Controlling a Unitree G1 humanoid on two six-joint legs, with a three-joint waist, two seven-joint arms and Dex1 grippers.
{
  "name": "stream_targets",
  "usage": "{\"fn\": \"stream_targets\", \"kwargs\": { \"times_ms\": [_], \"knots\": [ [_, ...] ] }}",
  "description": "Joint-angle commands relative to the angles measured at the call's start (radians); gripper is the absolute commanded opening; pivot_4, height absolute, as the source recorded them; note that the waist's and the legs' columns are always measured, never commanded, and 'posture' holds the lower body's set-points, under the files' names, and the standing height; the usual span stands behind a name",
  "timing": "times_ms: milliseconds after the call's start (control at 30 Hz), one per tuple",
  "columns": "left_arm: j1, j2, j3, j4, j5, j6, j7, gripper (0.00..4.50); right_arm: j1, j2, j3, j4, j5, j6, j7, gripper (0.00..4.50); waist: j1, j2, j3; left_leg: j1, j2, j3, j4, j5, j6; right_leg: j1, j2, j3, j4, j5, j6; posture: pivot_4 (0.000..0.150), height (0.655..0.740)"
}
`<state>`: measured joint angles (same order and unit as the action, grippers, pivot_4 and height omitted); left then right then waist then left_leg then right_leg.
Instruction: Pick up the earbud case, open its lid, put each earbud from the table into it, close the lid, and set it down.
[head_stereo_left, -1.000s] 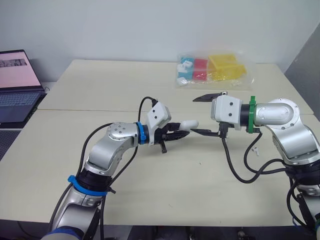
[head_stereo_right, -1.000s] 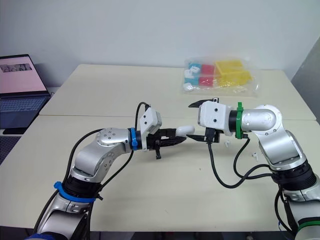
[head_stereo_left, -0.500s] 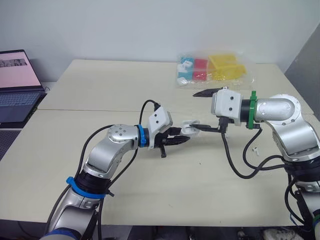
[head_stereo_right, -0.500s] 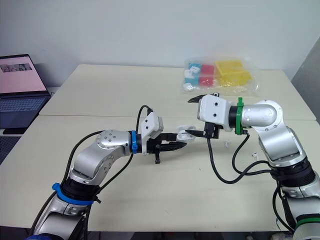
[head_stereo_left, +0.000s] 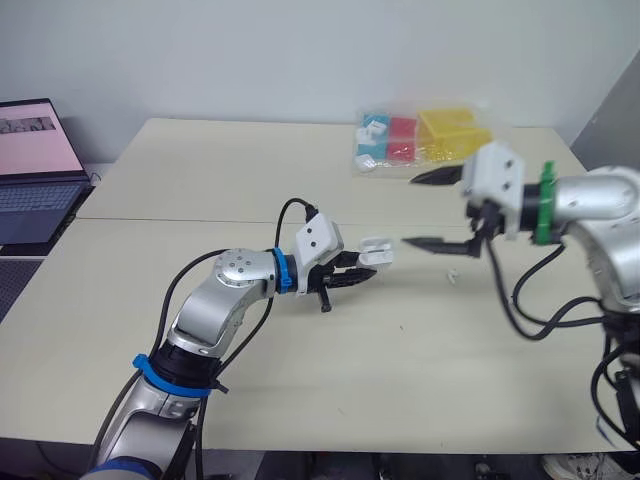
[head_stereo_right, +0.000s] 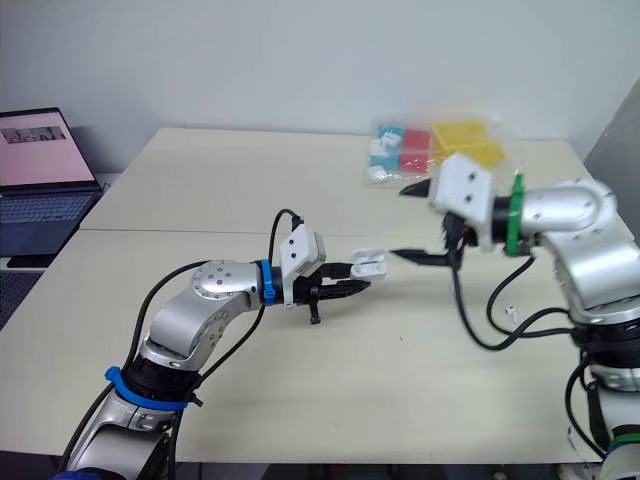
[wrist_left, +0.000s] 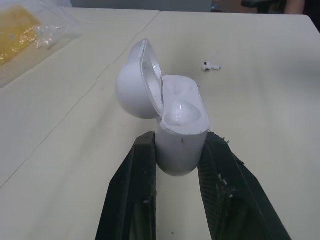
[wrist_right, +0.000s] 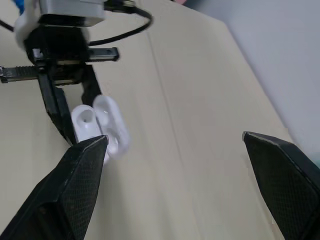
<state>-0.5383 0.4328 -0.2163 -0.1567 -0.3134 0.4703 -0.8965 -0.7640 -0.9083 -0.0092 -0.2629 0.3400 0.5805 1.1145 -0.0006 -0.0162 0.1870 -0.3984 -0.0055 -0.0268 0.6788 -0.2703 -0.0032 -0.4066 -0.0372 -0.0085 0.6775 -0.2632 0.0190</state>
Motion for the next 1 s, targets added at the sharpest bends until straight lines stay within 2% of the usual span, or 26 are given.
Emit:
{"fn": "stream_targets", "kwargs": {
  "times_ms": [33,100,233,333,567,733,1000],
  "knots": [
    [0.009,-0.041,0.062,-0.029,-0.024,-0.078,0.037,0.77,0.020,-0.044,-0.104,-0.018,0.068,0.108,-0.027,4.50,0.001,0.000,0.000,0.000,0.000,0.000,0.000,0.000,0.000,0.000,0.000,0.000,0.000,0.000,0.000,0.150,0.7400],
    [0.021,-0.065,0.078,-0.033,-0.025,-0.109,0.054,0.77,0.058,-0.060,-0.140,-0.035,0.084,0.160,-0.056,4.50,0.002,0.000,0.000,0.000,0.000,0.000,0.000,0.000,0.000,0.000,0.000,0.000,0.000,0.000,0.000,0.150,0.7400],
    [0.068,-0.065,0.055,-0.063,-0.007,-0.156,0.038,0.77,0.252,-0.109,-0.260,-0.104,0.089,0.339,-0.156,4.50,0.005,0.000,0.000,0.000,0.000,0.001,0.000,0.000,0.000,0.000,0.000,0.001,0.000,0.000,0.000,0.150,0.7400],
    [0.080,-0.063,0.047,-0.069,-0.004,-0.165,0.031,0.77,0.338,-0.126,-0.286,-0.147,0.071,0.438,-0.239,4.50,0.006,0.000,0.000,0.000,0.000,0.001,-0.001,0.000,0.000,0.000,-0.001,0.001,0.000,0.000,0.000,0.150,0.7400],
    [0.076,-0.072,0.010,-0.071,0.013,-0.170,0.029,0.77,0.542,-0.059,-0.328,-0.183,0.057,0.543,-0.386,4.50,0.005,0.000,0.000,0.001,0.000,0.001,0.000,0.001,0.001,0.001,0.001,0.001,0.001,0.000,0.000,0.150,0.7400],
    [0.074,-0.074,0.012,-0.080,-0.001,-0.161,0.030,0.77,0.535,-0.006,-0.325,-0.101,0.048,0.540,-0.460,4.50,0.000,0.000,0.000,0.002,0.000,0.003,0.000,0.001,0.001,0.001,0.002,0.001,0.000,0.000,0.001,0.150,0.7400],
    [0.098,-0.053,0.015,-0.104,-0.014,-0.152,0.017,0.77,0.545,0.022,-0.224,0.118,-0.034,0.334,-0.468,4.50,-0.001,0.000,0.000,0.001,0.000,0.004,0.000,0.001,0.001,0.001,0.004,0.001,0.000,0.000,0.001,0.150,0.7400]
  ]
}}
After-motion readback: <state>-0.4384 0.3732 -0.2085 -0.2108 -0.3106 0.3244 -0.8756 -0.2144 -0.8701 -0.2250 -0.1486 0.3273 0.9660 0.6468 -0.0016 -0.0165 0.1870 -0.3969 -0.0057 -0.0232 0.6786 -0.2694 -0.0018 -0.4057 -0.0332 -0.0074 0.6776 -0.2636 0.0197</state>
